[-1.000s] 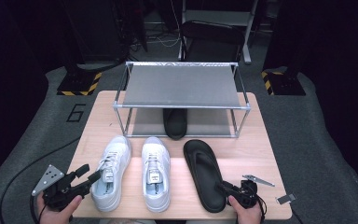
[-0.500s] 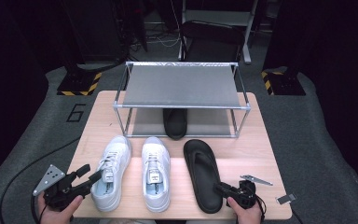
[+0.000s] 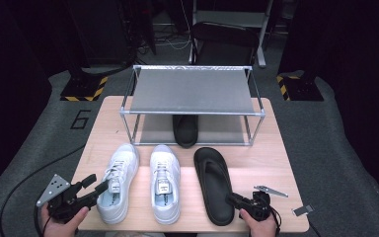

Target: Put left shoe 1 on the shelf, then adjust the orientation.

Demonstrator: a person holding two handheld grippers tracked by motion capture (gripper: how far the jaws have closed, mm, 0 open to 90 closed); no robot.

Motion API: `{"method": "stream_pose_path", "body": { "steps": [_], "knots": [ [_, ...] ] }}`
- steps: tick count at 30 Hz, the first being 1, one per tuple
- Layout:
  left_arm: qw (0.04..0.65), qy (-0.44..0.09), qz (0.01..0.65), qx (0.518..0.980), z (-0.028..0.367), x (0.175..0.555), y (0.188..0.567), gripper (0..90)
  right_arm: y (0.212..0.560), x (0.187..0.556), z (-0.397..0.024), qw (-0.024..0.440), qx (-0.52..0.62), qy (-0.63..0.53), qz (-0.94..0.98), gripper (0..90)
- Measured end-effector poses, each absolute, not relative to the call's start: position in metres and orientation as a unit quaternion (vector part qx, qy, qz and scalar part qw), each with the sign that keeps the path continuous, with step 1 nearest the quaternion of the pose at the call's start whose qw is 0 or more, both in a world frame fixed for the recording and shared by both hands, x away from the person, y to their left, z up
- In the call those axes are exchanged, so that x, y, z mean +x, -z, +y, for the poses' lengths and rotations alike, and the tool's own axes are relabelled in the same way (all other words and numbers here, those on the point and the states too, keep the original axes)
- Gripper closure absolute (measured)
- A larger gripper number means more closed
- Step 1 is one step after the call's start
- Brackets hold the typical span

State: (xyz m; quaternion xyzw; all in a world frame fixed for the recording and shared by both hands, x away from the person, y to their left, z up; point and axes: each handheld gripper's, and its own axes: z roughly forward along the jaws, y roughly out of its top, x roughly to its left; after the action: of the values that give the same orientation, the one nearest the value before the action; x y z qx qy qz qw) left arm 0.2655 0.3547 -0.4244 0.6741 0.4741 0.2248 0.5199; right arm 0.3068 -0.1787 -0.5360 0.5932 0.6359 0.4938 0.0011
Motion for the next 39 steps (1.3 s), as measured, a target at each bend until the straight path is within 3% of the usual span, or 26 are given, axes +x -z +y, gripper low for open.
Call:
{"method": "stream_pose_path", "body": {
  "steps": [39],
  "knots": [
    [0.522,-0.229,0.48,0.667,0.3589,0.2647,0.4259,44.0,0.533,0.3046,-0.1803,-0.009,0.611,-0.503,0.611,65.2]
  ]
}}
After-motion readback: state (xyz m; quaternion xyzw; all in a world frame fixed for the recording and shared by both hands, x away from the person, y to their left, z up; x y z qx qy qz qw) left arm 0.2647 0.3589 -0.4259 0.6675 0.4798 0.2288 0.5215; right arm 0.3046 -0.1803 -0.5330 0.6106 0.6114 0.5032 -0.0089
